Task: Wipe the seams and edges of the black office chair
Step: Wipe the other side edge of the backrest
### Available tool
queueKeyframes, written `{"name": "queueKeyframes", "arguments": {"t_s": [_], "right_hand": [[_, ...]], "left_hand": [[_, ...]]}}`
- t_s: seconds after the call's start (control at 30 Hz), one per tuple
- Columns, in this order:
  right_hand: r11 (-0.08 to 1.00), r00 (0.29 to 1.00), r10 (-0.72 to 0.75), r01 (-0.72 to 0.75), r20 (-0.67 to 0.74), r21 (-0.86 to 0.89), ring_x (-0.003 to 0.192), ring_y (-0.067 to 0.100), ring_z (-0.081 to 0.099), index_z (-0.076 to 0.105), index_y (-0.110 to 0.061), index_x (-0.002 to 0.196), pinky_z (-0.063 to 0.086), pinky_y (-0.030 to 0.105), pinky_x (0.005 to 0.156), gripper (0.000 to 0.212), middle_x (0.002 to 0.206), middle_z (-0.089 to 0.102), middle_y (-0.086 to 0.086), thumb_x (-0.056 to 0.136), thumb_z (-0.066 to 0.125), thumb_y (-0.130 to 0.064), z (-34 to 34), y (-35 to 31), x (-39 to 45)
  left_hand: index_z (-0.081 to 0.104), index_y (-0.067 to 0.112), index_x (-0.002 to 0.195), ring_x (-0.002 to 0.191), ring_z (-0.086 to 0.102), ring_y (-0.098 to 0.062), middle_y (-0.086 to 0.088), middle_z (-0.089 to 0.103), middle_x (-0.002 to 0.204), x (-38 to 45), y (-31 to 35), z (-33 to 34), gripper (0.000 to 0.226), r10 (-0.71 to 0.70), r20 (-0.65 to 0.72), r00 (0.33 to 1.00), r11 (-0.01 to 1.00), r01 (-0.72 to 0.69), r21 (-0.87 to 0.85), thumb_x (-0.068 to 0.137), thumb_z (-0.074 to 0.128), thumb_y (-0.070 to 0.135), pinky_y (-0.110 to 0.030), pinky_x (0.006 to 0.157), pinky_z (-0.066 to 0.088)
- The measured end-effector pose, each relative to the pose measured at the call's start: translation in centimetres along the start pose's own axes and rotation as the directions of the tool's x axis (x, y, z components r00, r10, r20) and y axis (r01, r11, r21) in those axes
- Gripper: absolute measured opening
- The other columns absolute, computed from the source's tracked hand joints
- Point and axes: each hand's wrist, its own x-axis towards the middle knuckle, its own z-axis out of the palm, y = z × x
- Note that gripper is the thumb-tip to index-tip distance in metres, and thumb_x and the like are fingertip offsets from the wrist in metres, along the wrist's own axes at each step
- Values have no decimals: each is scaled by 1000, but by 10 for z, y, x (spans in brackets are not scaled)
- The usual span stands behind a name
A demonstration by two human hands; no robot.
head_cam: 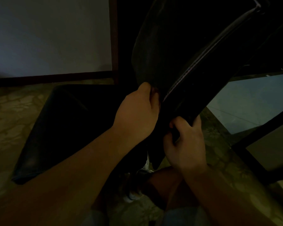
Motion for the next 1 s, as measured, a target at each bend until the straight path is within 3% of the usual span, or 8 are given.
{"name": "queueKeyframes", "arguments": {"t_s": [0.17, 0.27, 0.37, 0.47, 0.6, 0.73, 0.83, 1.0], "right_hand": [[1000, 1000, 3, -3, 7, -14, 83, -10, 36, 55, -16, 90, 33, -2, 64, 22, 113, 41, 1, 75, 66, -3, -1, 2, -2], [1000, 1000, 12, -12, 1, -9, 80, -3, 34, 54, -17, 89, 34, -2, 63, 22, 115, 41, 2, 77, 65, -4, -1, 0, 1], [1000, 999, -7, 8, 49, -7, 89, -4, 34, 52, -18, 94, 32, -4, 69, 26, 125, 40, 8, 77, 66, -5, -2, 1, -2], [998, 995, -50, 54, 91, -36, 100, -19, 31, 50, -21, 100, 30, -6, 78, 30, 144, 30, 15, 79, 69, -10, -10, 2, -9], [987, 991, -131, 131, 7, -99, 116, -23, 24, 46, -26, 106, 33, -4, 83, 35, 154, 22, 20, 81, 68, -17, -37, -5, 5], [987, 989, -134, 127, -69, -95, 100, 8, 47, 43, -27, 107, 40, 11, 70, 34, 146, 31, 14, 82, 66, -21, -59, -16, 39], [981, 982, -165, 154, -93, -120, 78, 4, 39, 47, -20, 102, 37, 6, 62, 28, 123, 42, 10, 82, 66, -14, -62, -17, 49], [986, 978, -148, 135, -145, -97, 81, 7, 45, 52, -14, 99, 37, 3, 66, 24, 111, 48, 6, 82, 67, -6, -59, -16, 47]], "left_hand": [[46, 19, 88, 59, 56, -13, 3, 54, 69, -16, 3, -1, 22, 113, 71, 991, 987, -120, 103, 106, 43, 31, -32, 57, 46], [44, 19, 84, 59, 55, -13, 2, 53, 69, -3, 2, -6, 24, 72, 66, 995, 995, -77, 65, 106, 45, 30, -29, 52, 44], [43, 21, 81, 56, 53, -12, 3, 52, 67, 1, 5, -4, 26, 40, 27, 999, 999, -40, 19, 106, 45, 30, -27, 51, 43], [46, 19, 85, 62, 56, -16, 2, 51, 67, -8, 4, -7, 24, 73, 93, 993, 997, -75, 19, 106, 45, 29, -28, 54, 45], [47, 19, 81, 67, 57, -7, 4, 52, 67, -1, 3, -17, 25, 138, 123, 983, 990, -139, -5, 106, 48, 26, -19, 56, 44], [49, 12, 82, 66, 56, -10, 1, 55, 69, 8, 8, -10, 25, 120, 48, 992, 990, -116, -77, 105, 49, 24, -19, 54, 42], [46, 15, 80, 63, 57, -13, 2, 52, 64, -4, 5, -5, 27, 149, 53, 987, 986, -145, -79, 105, 49, 24, -24, 52, 42], [48, 16, 79, 64, 57, -11, 1, 54, 66, 3, 8, -9, 28, 120, 65, 991, 992, -117, -47, 105, 48, 27, -22, 52, 42]]}}
